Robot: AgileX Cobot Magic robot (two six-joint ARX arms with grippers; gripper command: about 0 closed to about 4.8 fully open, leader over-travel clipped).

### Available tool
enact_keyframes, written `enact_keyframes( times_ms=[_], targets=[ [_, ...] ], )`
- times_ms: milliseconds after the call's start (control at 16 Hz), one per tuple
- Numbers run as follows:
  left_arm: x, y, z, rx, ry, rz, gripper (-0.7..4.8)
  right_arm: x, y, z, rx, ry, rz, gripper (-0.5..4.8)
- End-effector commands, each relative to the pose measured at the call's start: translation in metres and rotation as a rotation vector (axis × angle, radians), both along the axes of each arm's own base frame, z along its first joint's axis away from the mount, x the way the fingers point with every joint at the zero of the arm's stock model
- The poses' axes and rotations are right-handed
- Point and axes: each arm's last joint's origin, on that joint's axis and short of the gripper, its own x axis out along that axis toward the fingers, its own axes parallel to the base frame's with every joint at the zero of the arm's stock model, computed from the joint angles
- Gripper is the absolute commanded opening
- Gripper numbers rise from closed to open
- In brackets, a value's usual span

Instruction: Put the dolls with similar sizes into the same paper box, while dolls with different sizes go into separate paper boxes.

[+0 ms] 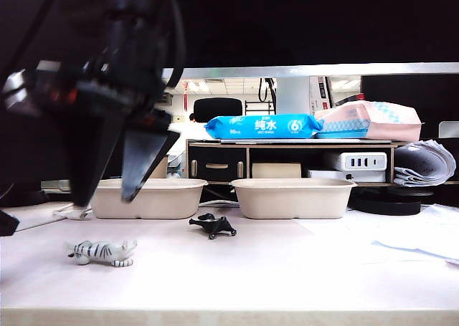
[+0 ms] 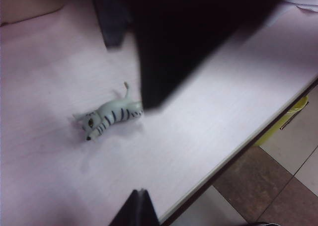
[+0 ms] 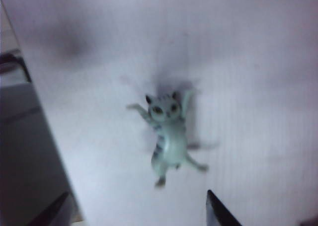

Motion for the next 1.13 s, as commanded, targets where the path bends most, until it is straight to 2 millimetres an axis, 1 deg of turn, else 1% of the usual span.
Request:
enact_keyframes(
  times_ms=[63, 188, 313, 438, 626, 751, 813, 876, 939, 1126],
  targets=[
    [0.0, 0.0, 0.001, -0.005, -0.008, 0.0, -0.05, 0.002, 0.009, -0.009, 0.063, -0.078, 0.02, 3.42],
    [0.0, 0.0, 0.001, -0.005, -0.008, 0.001, -0.05, 0.005, 0.013, -0.018, 0.061, -0.084, 0.017, 3.42],
    [0.001, 0.0, 0.001, -0.005, -0.009, 0.002, -0.05, 0.008, 0.015, -0.035, 0.013, -0.087, 0.011, 3.42],
    [0.001, 0.0, 0.001, -0.005, -0.008, 0.002, -0.05, 0.009, 0.017, -0.047, -0.011, -0.076, 0.011, 3.42],
    [0.001, 0.0, 0.001, -0.005, -0.009, 0.002, -0.05, 0.011, 0.018, -0.058, -0.033, -0.07, 0.01, 3.35],
    [0.001, 0.0, 0.001, -0.005, -0.009, 0.002, -0.05, 0.012, 0.018, -0.059, -0.05, -0.085, 0.005, 3.26],
    [0.001, 0.0, 0.001, -0.005, -0.009, 0.002, -0.05, 0.012, 0.018, -0.059, -0.048, -0.086, 0.005, 2.93],
    [0.001, 0.0, 0.001, -0.006, -0.009, 0.002, -0.05, 0.012, 0.018, -0.059, -0.046, -0.088, 0.005, 2.03],
    [0.001, 0.0, 0.001, -0.006, -0.009, 0.002, -0.05, 0.013, 0.018, -0.059, -0.044, -0.089, 0.004, 1.6],
    [0.001, 0.0, 0.001, -0.006, -0.01, 0.002, -0.05, 0.013, 0.018, -0.059, -0.044, -0.089, 0.003, 1.4]
  ],
)
